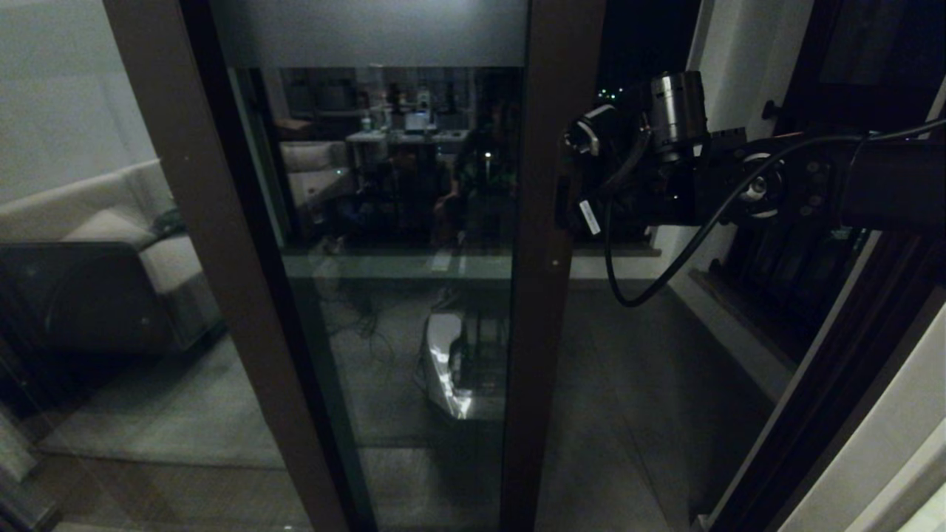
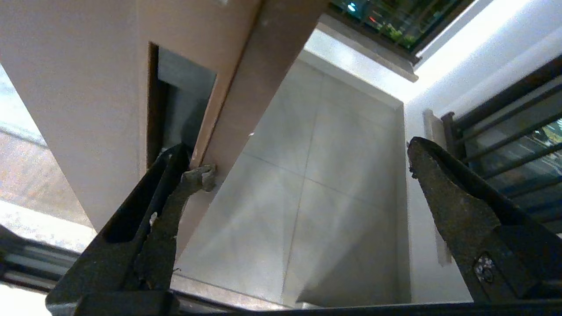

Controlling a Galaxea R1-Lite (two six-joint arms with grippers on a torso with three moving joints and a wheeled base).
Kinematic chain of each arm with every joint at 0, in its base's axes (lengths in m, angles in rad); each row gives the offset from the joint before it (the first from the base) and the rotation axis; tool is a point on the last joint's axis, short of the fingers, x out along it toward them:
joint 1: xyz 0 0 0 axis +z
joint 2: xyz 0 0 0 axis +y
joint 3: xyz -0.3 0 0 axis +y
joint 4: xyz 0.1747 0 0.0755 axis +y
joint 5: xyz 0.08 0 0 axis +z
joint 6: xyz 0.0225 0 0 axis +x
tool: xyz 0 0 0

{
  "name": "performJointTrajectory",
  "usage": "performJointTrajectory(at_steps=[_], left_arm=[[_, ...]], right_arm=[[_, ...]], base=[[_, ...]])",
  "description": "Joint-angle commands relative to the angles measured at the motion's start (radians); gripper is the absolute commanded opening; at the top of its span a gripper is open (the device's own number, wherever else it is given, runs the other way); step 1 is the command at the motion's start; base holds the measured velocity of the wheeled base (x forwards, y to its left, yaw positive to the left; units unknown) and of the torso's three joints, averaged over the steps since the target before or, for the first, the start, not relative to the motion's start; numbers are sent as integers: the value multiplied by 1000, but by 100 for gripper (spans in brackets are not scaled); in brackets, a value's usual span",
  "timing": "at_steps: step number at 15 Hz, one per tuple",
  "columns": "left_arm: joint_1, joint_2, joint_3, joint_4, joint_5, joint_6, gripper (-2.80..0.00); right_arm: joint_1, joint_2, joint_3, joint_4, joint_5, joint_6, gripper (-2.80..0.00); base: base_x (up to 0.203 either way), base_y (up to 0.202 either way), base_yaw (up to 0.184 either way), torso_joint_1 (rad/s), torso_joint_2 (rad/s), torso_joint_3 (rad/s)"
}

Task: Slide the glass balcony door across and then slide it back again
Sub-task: Close the slid door

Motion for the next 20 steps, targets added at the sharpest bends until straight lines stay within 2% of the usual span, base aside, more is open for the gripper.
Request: performJointTrajectory(at_steps=[1, 20], left_arm=[[0, 1, 2, 0, 0, 1, -280], [0, 1, 2, 0, 0, 1, -280]], right_arm=[[1, -9, 9, 3, 1, -5, 0], [-43, -1, 9, 3, 1, -43, 0]], base=[[0, 0, 0, 0, 0, 0], [0, 0, 0, 0, 0, 0]])
